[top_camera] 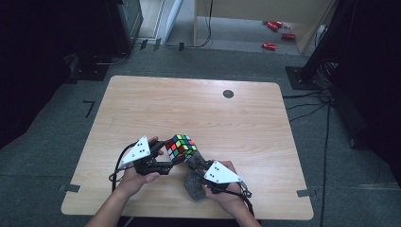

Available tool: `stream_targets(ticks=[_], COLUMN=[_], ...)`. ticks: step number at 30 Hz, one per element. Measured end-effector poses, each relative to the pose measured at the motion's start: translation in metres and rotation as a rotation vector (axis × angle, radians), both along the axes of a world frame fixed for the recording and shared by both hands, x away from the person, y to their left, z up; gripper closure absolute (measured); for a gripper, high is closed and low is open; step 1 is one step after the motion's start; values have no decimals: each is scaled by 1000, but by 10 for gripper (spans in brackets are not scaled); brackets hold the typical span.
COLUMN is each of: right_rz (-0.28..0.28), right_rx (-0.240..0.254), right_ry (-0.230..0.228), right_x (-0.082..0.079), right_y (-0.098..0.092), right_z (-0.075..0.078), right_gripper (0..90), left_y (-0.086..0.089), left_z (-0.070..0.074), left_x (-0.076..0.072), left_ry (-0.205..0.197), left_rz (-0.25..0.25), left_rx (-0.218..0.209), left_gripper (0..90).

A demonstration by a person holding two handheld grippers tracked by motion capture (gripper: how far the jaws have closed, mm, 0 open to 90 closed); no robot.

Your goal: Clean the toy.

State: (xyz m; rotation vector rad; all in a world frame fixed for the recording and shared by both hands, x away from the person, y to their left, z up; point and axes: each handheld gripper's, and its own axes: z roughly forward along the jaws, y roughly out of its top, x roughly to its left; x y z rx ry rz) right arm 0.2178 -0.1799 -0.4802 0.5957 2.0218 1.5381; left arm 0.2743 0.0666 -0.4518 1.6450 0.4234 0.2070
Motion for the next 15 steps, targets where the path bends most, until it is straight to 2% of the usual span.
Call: stream_targets(ticks=[4, 6, 10, 15], right_rz=[25, 17, -51, -144], right_rx=[-17, -14, 15, 48], right_ry=[8, 13, 22, 34], right_x=[-1, -1, 5, 12], right_y=[6, 4, -8, -30], right_z=[-4, -3, 2, 6], right_gripper=[819, 818, 816, 818], left_y=[1, 1, 1, -2], left_z=[1, 1, 0, -1], left_x=[0, 1, 3, 4], left_ry=[2, 3, 20, 17], left_rz=[10, 29, 61, 76], left_rx=[3, 6, 17, 38], left_gripper=[352, 352, 352, 352])
